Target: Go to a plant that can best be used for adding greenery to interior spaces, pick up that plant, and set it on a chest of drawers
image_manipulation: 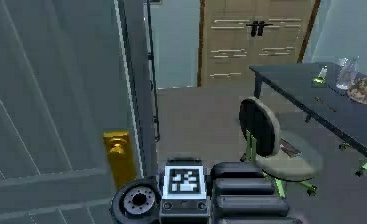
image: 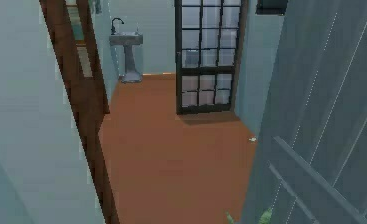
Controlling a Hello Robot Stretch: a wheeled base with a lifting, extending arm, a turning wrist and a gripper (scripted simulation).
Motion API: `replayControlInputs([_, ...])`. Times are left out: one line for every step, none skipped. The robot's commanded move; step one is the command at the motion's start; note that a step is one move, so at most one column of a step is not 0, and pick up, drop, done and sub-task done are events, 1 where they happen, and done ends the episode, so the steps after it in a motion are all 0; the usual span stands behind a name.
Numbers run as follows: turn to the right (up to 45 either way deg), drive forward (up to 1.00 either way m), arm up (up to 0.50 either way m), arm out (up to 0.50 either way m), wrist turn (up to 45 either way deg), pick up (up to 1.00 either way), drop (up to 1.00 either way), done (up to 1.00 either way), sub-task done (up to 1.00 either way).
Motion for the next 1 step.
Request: replayControlInputs([0.0, 0.75, 0.00, 0.00, 0.0, 0.00, 0.00, 0.00, 0.00])
